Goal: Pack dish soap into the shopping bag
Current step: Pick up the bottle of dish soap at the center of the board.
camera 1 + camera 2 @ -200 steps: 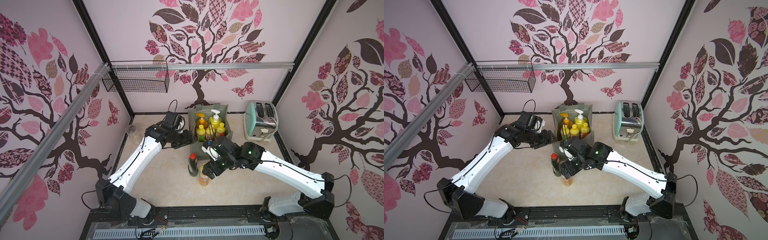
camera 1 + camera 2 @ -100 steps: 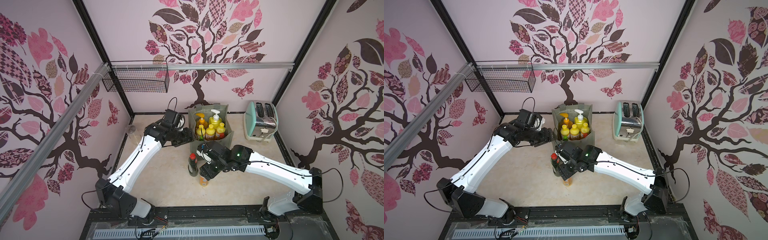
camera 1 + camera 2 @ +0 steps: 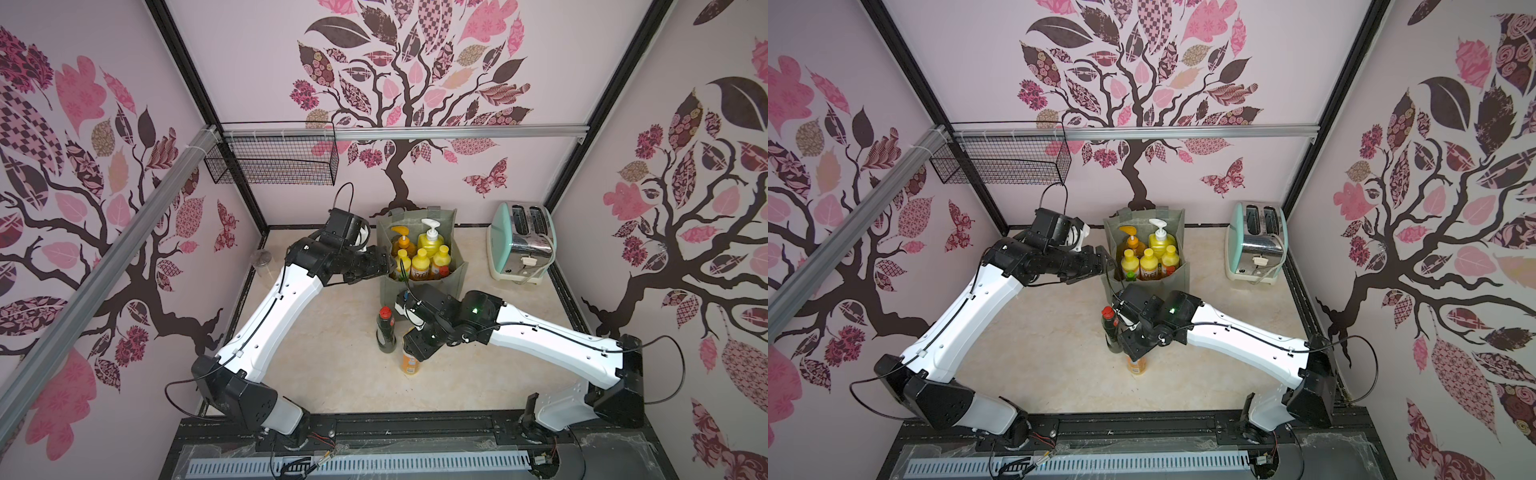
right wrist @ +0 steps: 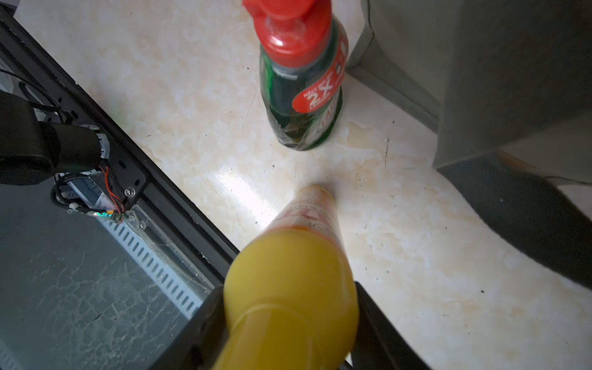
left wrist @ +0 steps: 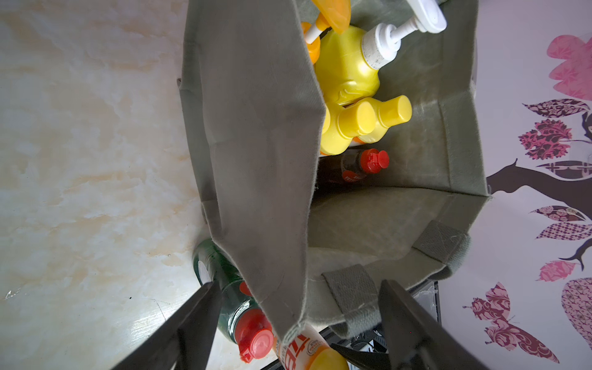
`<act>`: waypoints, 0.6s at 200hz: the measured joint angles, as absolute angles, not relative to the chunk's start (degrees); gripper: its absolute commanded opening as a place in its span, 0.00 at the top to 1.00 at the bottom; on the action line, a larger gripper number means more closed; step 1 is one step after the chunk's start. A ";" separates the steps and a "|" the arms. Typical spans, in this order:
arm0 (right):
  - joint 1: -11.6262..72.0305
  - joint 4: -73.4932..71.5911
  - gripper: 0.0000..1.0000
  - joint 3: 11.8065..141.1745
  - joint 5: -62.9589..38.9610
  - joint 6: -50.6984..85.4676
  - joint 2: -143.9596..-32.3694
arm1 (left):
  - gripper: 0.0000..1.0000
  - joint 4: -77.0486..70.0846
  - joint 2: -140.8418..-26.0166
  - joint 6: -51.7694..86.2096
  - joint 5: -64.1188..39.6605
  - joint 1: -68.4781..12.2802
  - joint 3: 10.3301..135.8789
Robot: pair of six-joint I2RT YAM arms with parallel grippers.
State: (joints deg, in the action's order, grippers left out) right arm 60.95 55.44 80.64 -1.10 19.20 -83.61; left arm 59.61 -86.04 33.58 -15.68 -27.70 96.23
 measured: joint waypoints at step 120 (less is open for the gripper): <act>60.95 80.31 0.83 132.60 3.38 24.08 -85.91 | 0.17 61.69 -86.85 26.92 -6.17 -35.55 89.12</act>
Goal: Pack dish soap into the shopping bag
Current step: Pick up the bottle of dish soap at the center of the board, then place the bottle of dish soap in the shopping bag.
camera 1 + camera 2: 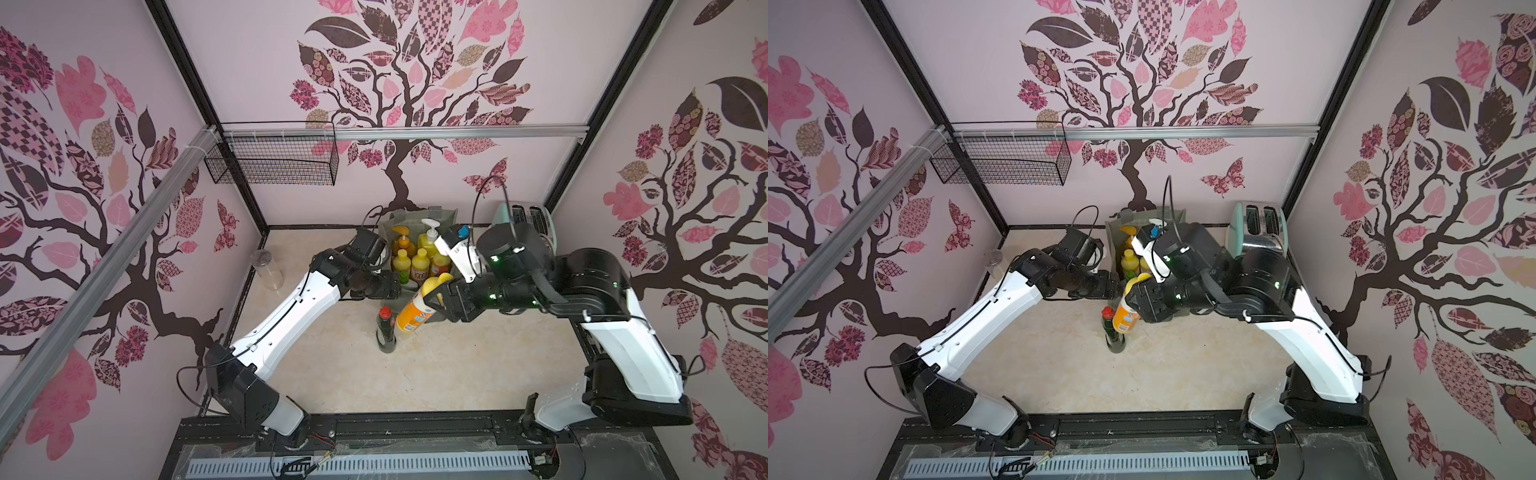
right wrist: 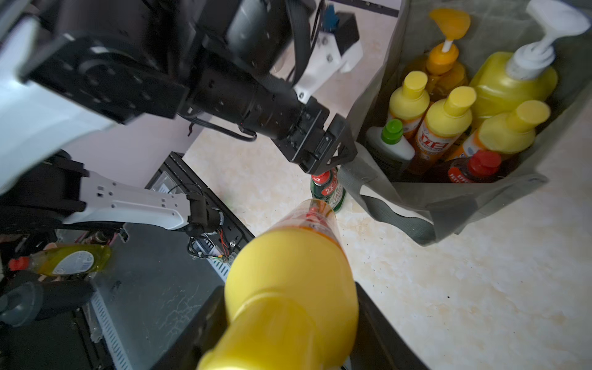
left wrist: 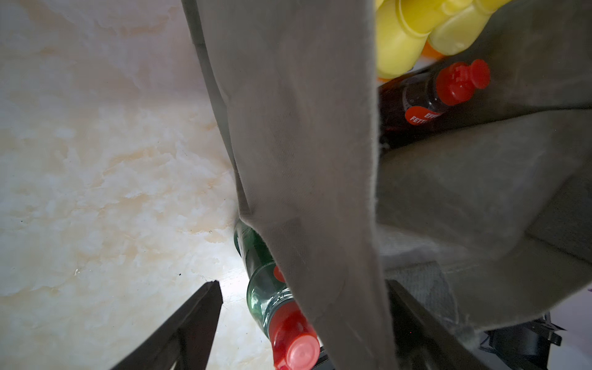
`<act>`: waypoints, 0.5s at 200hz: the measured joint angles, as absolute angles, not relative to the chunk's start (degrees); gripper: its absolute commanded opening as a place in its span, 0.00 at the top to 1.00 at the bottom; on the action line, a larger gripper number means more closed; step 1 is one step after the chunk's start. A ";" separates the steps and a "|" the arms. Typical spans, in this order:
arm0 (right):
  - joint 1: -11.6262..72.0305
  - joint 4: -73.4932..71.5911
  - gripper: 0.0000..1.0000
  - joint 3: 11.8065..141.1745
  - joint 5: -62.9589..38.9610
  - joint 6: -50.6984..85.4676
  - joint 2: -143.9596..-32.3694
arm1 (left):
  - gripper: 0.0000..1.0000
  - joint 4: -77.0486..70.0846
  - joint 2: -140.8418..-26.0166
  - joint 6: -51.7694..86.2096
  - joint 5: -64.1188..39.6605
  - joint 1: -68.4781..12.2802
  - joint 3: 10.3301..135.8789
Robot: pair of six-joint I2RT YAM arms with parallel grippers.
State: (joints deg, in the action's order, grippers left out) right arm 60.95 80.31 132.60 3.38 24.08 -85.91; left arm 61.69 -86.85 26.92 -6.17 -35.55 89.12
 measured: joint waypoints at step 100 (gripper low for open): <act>47.99 79.75 0.89 137.01 10.70 18.81 -89.17 | 0.18 59.11 -84.09 26.98 -5.21 -36.16 84.82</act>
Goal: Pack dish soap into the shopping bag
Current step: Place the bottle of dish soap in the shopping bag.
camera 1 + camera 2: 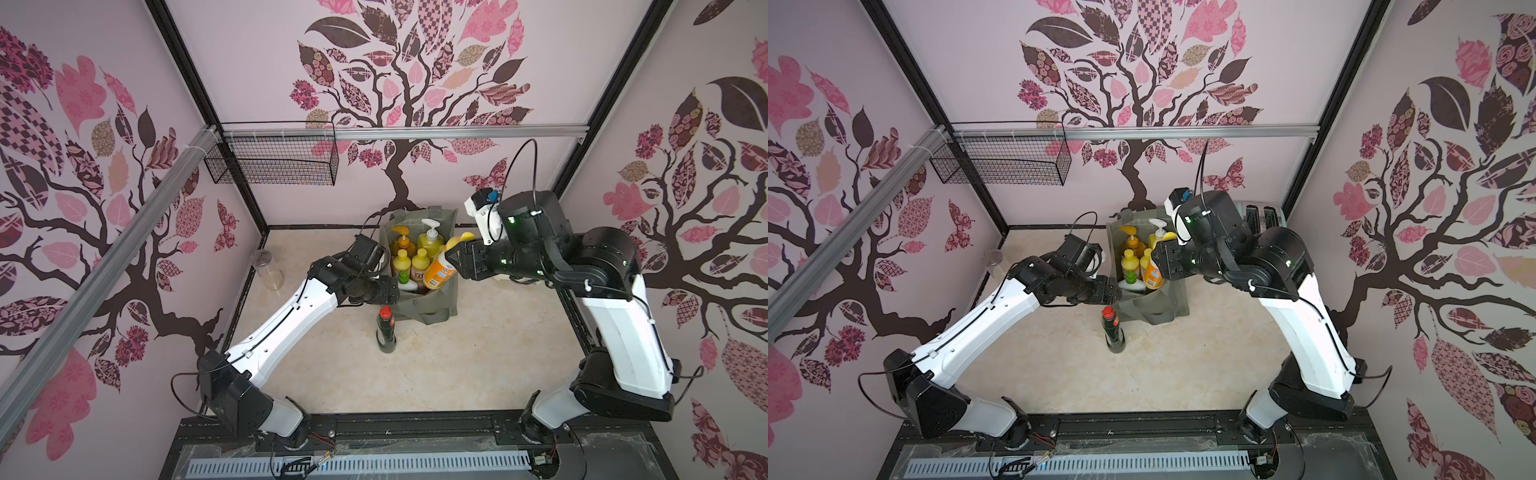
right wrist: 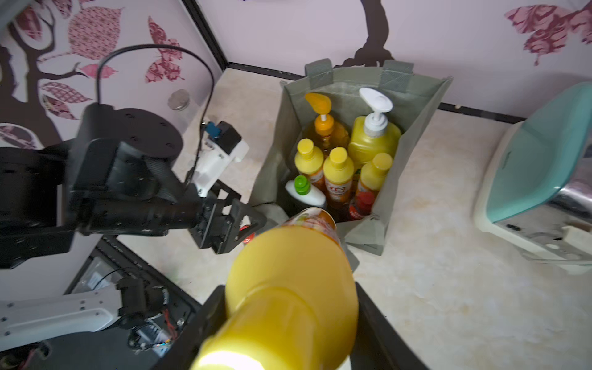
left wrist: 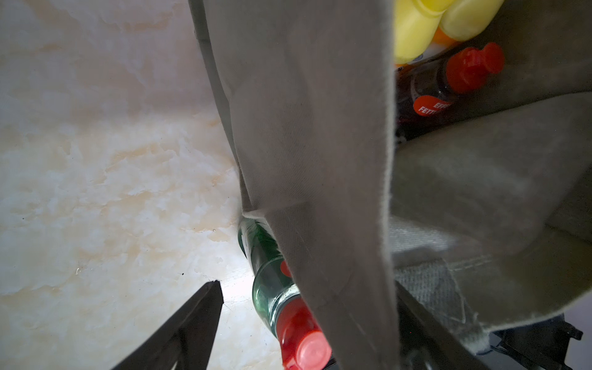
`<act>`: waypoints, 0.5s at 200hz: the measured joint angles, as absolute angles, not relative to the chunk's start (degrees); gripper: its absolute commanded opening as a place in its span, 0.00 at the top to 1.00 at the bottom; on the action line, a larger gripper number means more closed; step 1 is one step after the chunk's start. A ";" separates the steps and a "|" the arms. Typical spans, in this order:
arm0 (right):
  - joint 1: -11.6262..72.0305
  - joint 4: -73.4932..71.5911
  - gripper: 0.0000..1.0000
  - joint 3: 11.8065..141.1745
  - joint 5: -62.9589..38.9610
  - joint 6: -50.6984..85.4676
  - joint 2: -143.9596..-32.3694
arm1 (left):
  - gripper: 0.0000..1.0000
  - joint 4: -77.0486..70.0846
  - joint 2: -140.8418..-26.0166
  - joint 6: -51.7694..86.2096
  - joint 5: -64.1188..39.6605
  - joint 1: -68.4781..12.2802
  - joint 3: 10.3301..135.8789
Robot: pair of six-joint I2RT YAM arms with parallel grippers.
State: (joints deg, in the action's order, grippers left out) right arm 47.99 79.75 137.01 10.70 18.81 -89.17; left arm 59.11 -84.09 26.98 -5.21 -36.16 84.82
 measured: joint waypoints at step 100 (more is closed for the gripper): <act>43.72 67.07 0.89 124.62 10.63 11.07 -91.44 | 0.18 59.16 -84.03 26.70 -5.15 -36.27 84.99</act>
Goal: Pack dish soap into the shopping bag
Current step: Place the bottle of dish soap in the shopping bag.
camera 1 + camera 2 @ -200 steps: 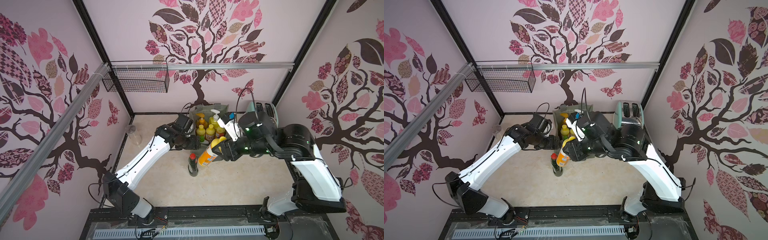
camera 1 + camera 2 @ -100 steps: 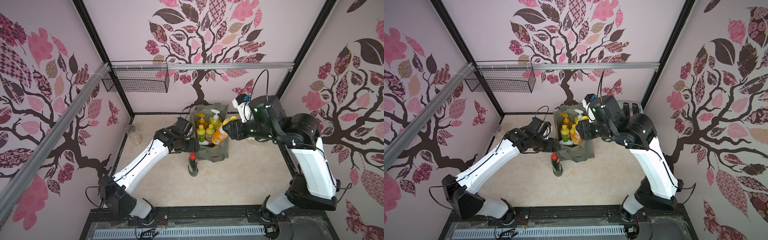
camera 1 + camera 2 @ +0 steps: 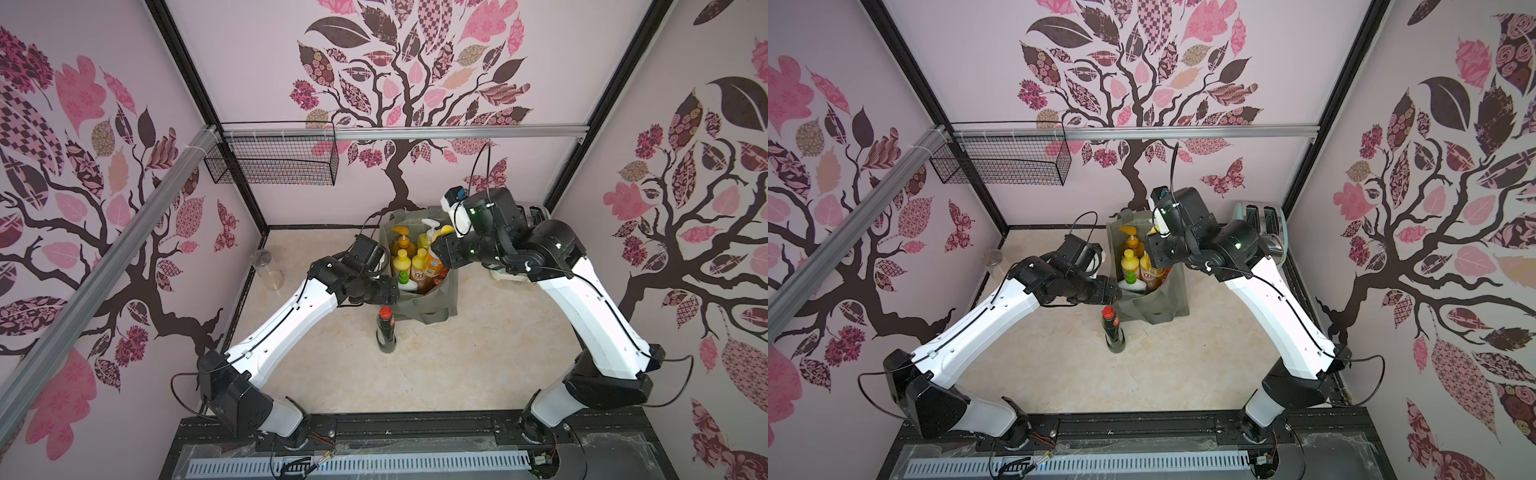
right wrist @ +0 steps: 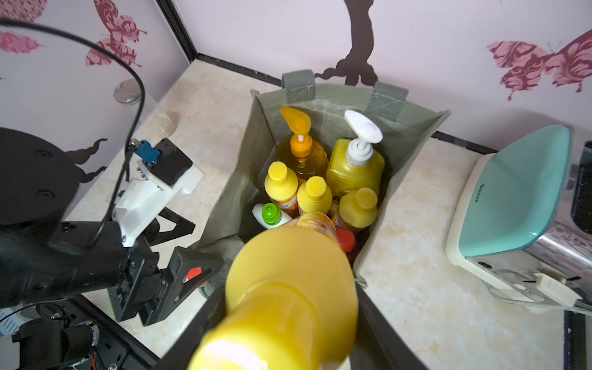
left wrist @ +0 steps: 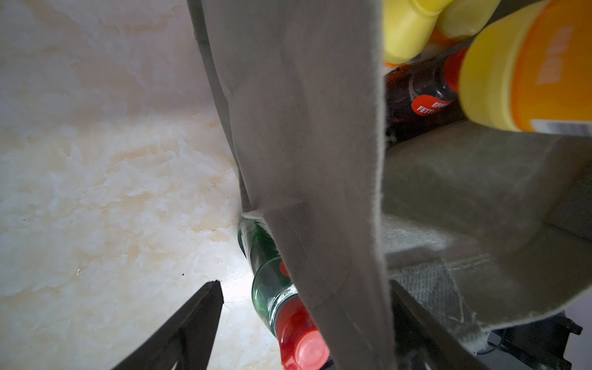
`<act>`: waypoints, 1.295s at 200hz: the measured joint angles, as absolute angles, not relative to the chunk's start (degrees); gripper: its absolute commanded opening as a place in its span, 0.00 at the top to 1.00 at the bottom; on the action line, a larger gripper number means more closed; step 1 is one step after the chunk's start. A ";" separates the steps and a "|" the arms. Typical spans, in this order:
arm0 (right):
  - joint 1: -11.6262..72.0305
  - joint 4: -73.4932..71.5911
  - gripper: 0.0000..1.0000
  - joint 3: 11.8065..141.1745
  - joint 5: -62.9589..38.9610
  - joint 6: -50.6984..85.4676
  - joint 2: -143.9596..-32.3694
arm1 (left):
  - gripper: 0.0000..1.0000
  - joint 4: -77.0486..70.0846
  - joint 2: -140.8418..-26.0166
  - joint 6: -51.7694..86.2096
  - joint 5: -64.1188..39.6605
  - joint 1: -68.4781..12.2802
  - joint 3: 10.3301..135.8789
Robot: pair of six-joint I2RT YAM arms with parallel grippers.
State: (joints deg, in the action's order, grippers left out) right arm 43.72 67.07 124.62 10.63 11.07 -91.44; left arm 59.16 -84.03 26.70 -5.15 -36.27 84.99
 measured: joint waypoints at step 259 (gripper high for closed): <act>38.02 46.02 0.89 93.93 1.21 11.81 -92.71 | 0.18 63.53 -79.66 25.85 -6.42 -36.69 90.19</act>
State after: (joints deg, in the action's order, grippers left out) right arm 38.02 46.02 93.93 1.21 11.81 -92.71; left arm 63.53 -79.66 25.85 -6.42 -36.69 90.19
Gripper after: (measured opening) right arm 0.550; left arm 0.822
